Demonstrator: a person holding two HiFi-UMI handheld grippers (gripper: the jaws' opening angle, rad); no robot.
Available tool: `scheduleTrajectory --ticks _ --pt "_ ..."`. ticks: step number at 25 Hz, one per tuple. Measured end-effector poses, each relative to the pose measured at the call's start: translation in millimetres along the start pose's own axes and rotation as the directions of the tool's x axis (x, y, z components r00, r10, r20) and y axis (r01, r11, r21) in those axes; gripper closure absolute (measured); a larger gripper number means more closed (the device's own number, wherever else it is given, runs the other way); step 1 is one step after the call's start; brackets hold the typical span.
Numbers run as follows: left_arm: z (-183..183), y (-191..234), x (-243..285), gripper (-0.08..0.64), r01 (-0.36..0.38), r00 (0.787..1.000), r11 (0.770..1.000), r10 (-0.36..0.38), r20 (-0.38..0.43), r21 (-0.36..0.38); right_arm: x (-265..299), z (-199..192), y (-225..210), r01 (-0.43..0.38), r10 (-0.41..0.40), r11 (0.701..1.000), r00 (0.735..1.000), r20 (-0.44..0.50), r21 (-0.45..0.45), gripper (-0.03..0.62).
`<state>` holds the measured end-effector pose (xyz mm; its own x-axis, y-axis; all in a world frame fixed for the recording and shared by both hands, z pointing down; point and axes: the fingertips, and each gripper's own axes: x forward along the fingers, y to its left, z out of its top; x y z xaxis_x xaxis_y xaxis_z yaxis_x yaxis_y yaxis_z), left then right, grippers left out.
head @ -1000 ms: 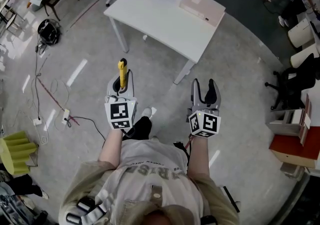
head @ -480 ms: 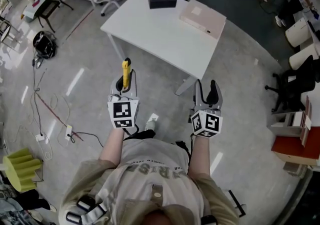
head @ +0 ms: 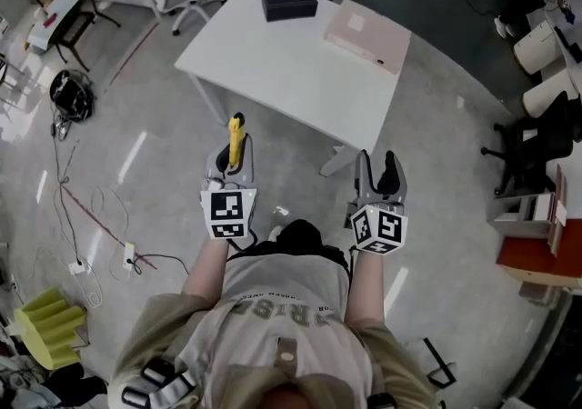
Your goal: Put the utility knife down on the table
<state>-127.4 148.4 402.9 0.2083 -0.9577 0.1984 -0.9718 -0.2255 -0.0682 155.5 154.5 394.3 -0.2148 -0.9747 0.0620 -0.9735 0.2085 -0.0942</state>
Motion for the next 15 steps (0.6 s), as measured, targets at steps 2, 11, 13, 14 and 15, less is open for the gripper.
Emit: scheduleTrajectory --ticks 2,11,13,14,15 --pt "-3.0 5.0 5.2 0.523 -0.003 1.0 1.0 0.003 -0.008 -0.008 5.9 -2.4 -1.1 0.007 -0.007 1.0 1.0 -0.01 0.001 0.35" --pt "-18.8 31.2 29.2 0.523 -0.045 0.998 0.998 0.044 -0.042 -0.032 48.0 -12.0 7.0 -0.02 0.02 1.0 0.999 -0.034 -0.002 0.35" --pt "-20.7 35.9 37.3 0.522 -0.051 0.998 0.998 0.049 -0.05 -0.042 58.0 -12.2 7.3 -0.025 0.024 1.0 0.999 -0.037 -0.004 0.35" --pt "-21.2 37.6 42.8 0.522 -0.052 0.997 0.998 0.049 -0.055 -0.047 64.0 -12.4 6.4 -0.026 0.026 1.0 0.999 -0.038 -0.004 0.35" --pt "-21.6 38.9 49.1 0.523 -0.051 0.997 0.997 0.048 -0.062 -0.05 70.4 -12.9 4.8 -0.026 0.026 1.0 0.999 -0.04 -0.004 0.35"
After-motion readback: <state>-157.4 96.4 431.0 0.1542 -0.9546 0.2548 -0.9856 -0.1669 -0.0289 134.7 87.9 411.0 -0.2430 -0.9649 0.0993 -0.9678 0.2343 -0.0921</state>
